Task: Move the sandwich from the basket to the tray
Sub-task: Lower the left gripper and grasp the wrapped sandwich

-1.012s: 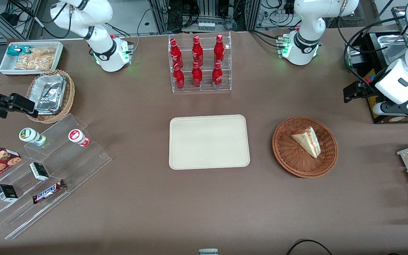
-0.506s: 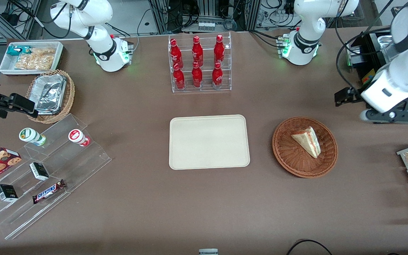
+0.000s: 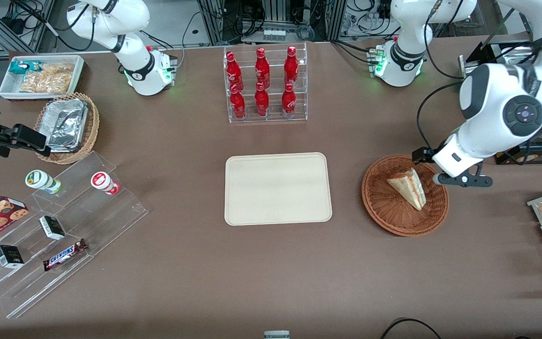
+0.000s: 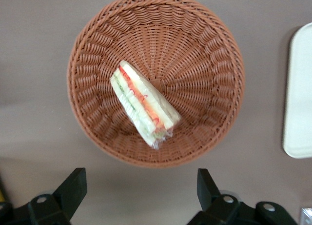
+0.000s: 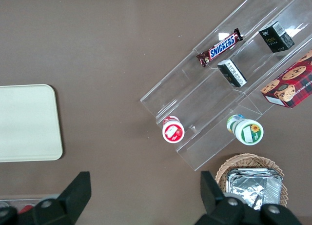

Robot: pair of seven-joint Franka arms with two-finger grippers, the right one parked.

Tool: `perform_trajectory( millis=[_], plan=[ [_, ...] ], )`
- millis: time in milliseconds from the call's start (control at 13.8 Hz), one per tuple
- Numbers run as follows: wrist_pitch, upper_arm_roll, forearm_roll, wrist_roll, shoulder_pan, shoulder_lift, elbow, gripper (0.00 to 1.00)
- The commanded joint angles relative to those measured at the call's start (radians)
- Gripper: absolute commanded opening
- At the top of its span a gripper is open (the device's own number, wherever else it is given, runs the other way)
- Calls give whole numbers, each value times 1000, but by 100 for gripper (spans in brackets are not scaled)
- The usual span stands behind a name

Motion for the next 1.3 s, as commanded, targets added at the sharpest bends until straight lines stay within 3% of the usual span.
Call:
perform_trajectory(
  millis=[0, 289, 578, 940, 1012, 1084, 1157, 1229],
  plan=[
    [183, 4, 0, -40, 4, -61, -167, 100],
    [285, 4, -2, -363, 4, -32, -205, 100],
    [561, 4, -2, -739, 1, 6, -344, 100],
    [647, 3, -8, -816, 3, 97, -346, 98],
    [644, 3, -8, -845, 3, 98, -343, 70],
    [643, 3, -8, -877, 0, 100, -335, 34],
    [633, 3, -6, -875, -2, 100, -325, 8],
    [623, 3, -3, -870, -3, 98, -314, 1]
  ],
)
